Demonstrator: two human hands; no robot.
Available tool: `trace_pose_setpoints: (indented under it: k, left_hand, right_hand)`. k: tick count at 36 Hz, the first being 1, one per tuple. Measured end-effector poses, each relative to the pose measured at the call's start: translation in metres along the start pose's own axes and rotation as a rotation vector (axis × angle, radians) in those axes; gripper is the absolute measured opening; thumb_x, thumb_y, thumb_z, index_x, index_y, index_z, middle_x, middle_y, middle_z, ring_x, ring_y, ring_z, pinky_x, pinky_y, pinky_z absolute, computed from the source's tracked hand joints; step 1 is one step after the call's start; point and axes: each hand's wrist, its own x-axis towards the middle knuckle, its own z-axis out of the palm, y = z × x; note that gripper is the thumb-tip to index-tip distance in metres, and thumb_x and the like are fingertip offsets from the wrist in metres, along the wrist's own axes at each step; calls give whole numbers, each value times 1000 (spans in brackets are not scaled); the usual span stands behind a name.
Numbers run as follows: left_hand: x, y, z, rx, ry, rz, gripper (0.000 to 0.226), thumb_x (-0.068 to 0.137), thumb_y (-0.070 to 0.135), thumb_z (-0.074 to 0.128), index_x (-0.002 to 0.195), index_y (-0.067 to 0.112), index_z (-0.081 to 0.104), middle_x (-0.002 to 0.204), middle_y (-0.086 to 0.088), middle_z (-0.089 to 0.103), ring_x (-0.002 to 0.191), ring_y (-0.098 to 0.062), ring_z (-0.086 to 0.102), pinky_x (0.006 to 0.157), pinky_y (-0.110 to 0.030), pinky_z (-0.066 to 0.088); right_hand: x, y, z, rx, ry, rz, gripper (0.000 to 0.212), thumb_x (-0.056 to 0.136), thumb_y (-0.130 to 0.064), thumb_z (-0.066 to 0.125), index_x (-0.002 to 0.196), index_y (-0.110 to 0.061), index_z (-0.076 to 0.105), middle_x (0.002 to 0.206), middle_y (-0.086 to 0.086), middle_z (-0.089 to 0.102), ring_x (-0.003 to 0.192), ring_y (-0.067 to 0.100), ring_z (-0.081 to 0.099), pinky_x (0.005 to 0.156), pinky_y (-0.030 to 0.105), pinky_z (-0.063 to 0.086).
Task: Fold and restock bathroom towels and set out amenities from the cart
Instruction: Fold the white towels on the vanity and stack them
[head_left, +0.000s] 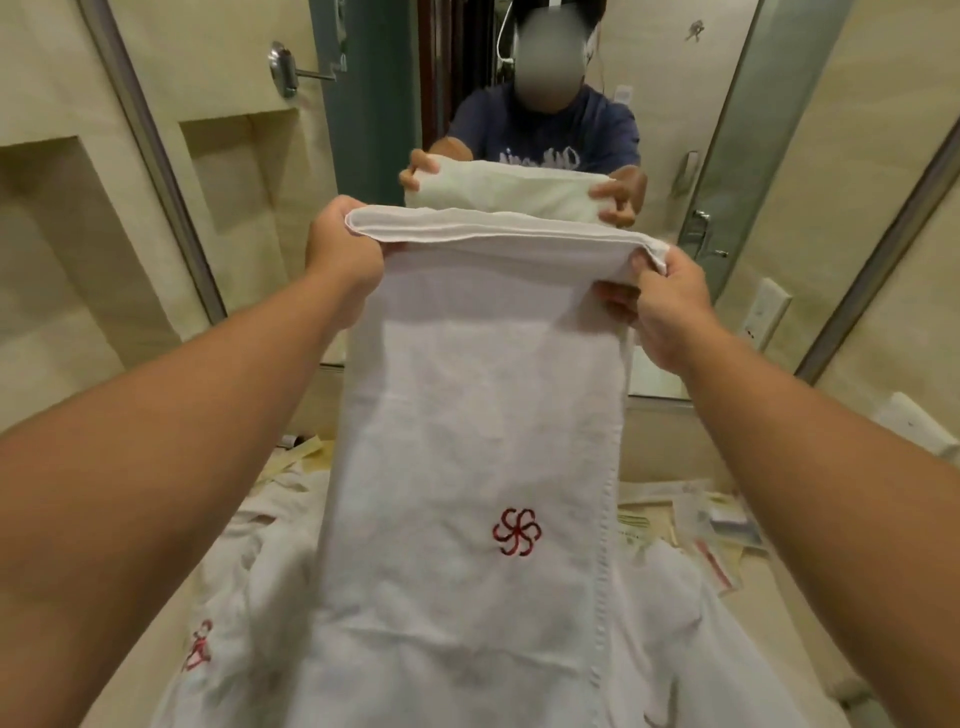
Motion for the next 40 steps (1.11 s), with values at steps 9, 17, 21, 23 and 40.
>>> trace_pose_setpoints:
  k: [9, 17, 21, 23, 40]
  left_hand:
    - [-19, -65, -27, 62, -106, -83, 37, 81, -1, 75, 74, 34, 67, 96, -11, 73, 99, -35, 72, 89, -53, 61]
    - [-83, -105, -70, 57, -139, -174, 29, 90, -7, 71, 91, 22, 69, 104, -10, 72, 100, -29, 71, 85, -42, 64]
    - [-112, -108, -97, 78, -168, -182, 32, 93, -10, 63, 92, 22, 68, 101, -10, 74, 84, -29, 76, 89, -50, 61]
    - [-130, -106, -110, 105, -189, -163, 34, 94, -11, 61, 93, 23, 68, 98, -7, 74, 79, -27, 76, 89, -51, 61]
    - [-280, -83, -207, 188, -239, -139, 20, 93, 7, 69, 106, 20, 76, 74, -2, 77, 78, -34, 77, 76, -35, 50]
  right_hand:
    - [-26, 62, -3, -7, -71, 92, 21, 109, -16, 48, 104, -26, 66, 106, 3, 70, 97, 28, 68, 88, 40, 54]
    - [-104, 90, -9, -110, -73, 181, 19, 109, -23, 49, 118, -22, 66, 117, 4, 69, 105, 25, 69, 91, 36, 53]
    - [-150, 88, -11, -137, -66, 190, 17, 108, -24, 50, 115, -21, 66, 111, 4, 68, 100, 21, 63, 89, 35, 55]
    - [-173, 86, -13, -125, -50, 193, 17, 108, -23, 51, 116, -19, 65, 107, 4, 68, 96, 19, 62, 85, 32, 56]
    - [-347, 77, -55, -131, 7, 140, 16, 106, -17, 54, 101, -18, 69, 93, 1, 69, 88, 19, 62, 82, 36, 54]
